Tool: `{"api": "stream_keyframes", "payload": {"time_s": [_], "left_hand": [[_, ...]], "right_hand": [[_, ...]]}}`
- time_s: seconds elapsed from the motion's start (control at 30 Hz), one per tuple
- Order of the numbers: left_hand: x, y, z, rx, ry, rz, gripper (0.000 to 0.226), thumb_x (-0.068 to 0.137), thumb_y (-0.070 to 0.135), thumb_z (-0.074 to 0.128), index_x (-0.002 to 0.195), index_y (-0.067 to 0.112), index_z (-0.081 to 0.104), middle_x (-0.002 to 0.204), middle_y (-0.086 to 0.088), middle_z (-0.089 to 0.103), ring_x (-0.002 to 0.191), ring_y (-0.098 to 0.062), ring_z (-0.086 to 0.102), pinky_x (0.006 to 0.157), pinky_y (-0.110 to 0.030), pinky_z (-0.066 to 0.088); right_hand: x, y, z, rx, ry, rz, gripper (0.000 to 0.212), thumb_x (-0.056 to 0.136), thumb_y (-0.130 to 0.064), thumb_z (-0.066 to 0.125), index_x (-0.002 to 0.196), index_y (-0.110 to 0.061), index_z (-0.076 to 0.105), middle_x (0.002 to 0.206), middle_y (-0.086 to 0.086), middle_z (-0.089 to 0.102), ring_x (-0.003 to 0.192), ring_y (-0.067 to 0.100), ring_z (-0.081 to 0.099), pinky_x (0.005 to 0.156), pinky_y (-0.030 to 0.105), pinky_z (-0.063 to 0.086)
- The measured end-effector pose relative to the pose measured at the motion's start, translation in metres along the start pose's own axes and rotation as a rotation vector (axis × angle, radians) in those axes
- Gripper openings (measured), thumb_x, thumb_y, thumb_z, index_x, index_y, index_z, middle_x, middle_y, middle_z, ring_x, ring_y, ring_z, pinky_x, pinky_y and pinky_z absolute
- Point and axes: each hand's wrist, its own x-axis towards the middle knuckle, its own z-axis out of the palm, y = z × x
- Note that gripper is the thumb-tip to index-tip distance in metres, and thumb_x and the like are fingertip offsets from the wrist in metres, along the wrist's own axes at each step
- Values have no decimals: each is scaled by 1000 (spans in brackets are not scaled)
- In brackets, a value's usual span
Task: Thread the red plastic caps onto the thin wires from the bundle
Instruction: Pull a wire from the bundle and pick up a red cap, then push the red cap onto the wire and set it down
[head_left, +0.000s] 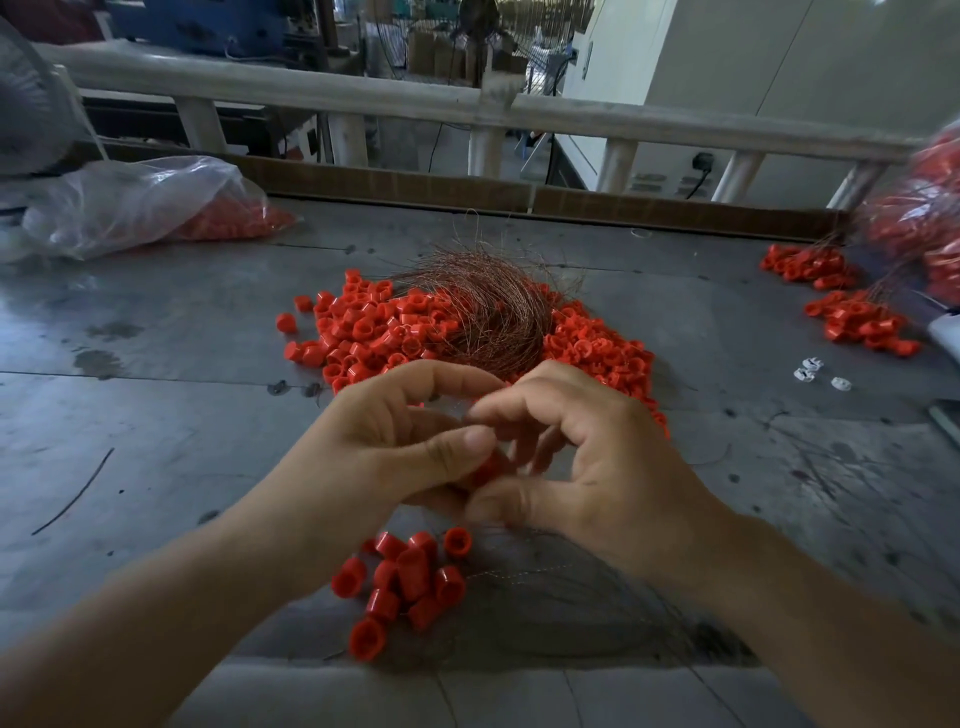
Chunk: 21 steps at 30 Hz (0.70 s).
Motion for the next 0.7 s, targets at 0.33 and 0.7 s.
{"api": "stream_keyframes", "payload": {"time_s": [0.33,0.7], "left_hand": [[8,6,-21,-249,10,114,42,52,22,79,92,13,72,76,-14,70,59,-18,67,50,-22,52],[11,4,-29,207,395,70,13,73,1,64,76,13,68,68,-2,70,41,-7,51,33,-15,35]], "right_hand": [[1,3,-12,-6,12,97,11,81,-14,66,79,-24,68,74,-10,66,68,1,60,59,10,44],[-4,0,-9,-207,-167,101,4,82,-15,67,78,-17,69,69,-17,59,77,-1,57,67,8,42]]}}
